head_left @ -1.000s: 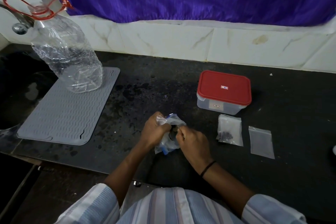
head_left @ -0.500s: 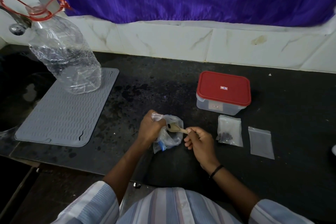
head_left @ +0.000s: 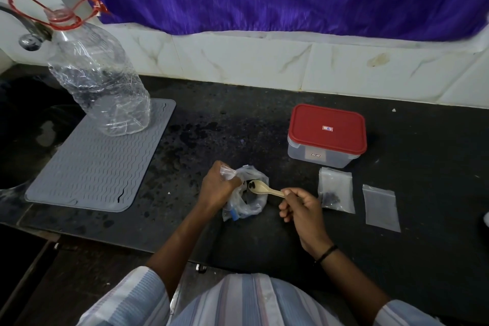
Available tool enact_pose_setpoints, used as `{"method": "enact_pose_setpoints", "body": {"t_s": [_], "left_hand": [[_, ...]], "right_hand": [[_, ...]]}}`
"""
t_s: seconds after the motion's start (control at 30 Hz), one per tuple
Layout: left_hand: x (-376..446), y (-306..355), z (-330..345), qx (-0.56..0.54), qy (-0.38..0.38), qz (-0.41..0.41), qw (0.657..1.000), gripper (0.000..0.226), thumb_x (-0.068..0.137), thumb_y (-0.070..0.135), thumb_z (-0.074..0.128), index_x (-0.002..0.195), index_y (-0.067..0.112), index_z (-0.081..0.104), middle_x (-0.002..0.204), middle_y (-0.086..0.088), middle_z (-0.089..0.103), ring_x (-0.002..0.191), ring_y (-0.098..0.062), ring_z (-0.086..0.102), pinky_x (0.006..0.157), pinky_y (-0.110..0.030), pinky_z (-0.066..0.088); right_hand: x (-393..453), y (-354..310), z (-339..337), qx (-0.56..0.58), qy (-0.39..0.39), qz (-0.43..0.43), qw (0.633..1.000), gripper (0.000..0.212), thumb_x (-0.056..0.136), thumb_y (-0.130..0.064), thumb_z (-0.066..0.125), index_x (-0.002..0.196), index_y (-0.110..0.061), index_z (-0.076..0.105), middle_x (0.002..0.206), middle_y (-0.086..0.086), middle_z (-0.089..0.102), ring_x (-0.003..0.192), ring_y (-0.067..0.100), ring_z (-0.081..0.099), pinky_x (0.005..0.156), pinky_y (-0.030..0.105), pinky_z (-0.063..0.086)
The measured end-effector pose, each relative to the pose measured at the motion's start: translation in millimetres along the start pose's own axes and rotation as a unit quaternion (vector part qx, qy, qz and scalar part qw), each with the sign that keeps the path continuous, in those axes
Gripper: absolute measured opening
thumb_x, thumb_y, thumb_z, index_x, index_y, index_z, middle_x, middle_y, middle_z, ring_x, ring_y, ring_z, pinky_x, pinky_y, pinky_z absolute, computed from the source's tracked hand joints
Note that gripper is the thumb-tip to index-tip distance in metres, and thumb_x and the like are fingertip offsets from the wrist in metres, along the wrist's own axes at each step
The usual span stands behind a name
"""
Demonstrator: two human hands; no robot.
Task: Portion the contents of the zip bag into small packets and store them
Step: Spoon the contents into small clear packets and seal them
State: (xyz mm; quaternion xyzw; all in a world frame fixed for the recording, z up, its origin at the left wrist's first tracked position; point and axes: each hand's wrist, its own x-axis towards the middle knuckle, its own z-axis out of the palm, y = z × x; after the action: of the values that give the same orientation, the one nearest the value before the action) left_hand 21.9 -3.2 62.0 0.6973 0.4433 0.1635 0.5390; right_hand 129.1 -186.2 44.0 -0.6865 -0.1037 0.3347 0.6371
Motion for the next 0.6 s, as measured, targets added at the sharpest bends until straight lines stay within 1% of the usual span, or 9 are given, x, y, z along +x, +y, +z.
{"method": "enact_pose_setpoints", "body": {"t_s": [0.1,0.13,0.23,0.33,0.43,0.6], "left_hand": [[-3.6,0.3,-5.8,0.027,-0.006,0.009,1.000,0.027,0.081,0.019,0.076,0.097,0.010,0.056,0.085,0.000,0.062,0.075,-0.010,0.060,0.061,-0.019,0.045],[-5.1,0.1,-7.8,0.034,0.000,0.015,0.999,0.029,0.081,0.021,0.077,0.098,0.011,0.056,0.087,0.001,0.063,0.075,-0.009,0.060,0.059,-0.017,0.043],[-7.6,-2.9,-12.8,0.044,0.045,0.049,0.997,0.032,0.078,0.026,0.080,0.096,0.017,0.055,0.093,-0.002,0.062,0.080,-0.011,0.061,0.062,-0.018,0.042],[-12.4,-1.9,-16.9,0.045,0.082,0.101,0.990,0.037,0.077,0.024,0.082,0.099,0.022,0.052,0.094,-0.001,0.061,0.082,-0.010,0.061,0.066,-0.018,0.044],[-18.7,5.2,-19.5,0.059,0.072,0.162,0.982,0.042,0.076,0.021,0.082,0.102,0.024,0.050,0.091,0.004,0.060,0.081,-0.006,0.059,0.066,-0.014,0.045],[-22.6,9.1,-17.1,0.109,0.048,0.230,0.966,0.042,0.074,0.022,0.079,0.104,0.025,0.050,0.094,0.007,0.057,0.083,-0.004,0.057,0.067,-0.016,0.045]], "right_hand": [[-5.5,-3.9,-8.8,-0.003,0.015,-0.005,1.000,0.015,0.099,-0.015,0.055,0.100,-0.007,0.068,0.063,0.004,0.063,0.056,0.015,0.056,0.049,0.024,0.044],[-8.0,-6.7,-10.6,-0.002,0.018,-0.006,1.000,0.014,0.098,-0.015,0.056,0.099,-0.007,0.068,0.063,0.004,0.063,0.056,0.015,0.056,0.049,0.024,0.044],[-16.2,-19.9,-11.9,0.012,0.023,-0.013,1.000,0.014,0.097,-0.014,0.057,0.098,-0.006,0.068,0.062,0.005,0.061,0.054,0.015,0.054,0.049,0.025,0.043],[-23.7,-39.2,-7.1,0.020,0.018,-0.035,0.999,0.014,0.097,-0.013,0.057,0.096,-0.005,0.068,0.060,0.005,0.060,0.053,0.016,0.053,0.046,0.025,0.042],[-30.9,-63.0,1.7,0.028,0.005,-0.064,0.998,0.013,0.096,-0.012,0.058,0.092,-0.007,0.069,0.059,0.007,0.059,0.051,0.016,0.053,0.045,0.025,0.041],[-38.2,-88.7,16.3,0.019,-0.023,-0.115,0.993,0.015,0.096,-0.011,0.057,0.088,-0.008,0.070,0.057,0.006,0.059,0.049,0.017,0.053,0.044,0.025,0.041]]}}
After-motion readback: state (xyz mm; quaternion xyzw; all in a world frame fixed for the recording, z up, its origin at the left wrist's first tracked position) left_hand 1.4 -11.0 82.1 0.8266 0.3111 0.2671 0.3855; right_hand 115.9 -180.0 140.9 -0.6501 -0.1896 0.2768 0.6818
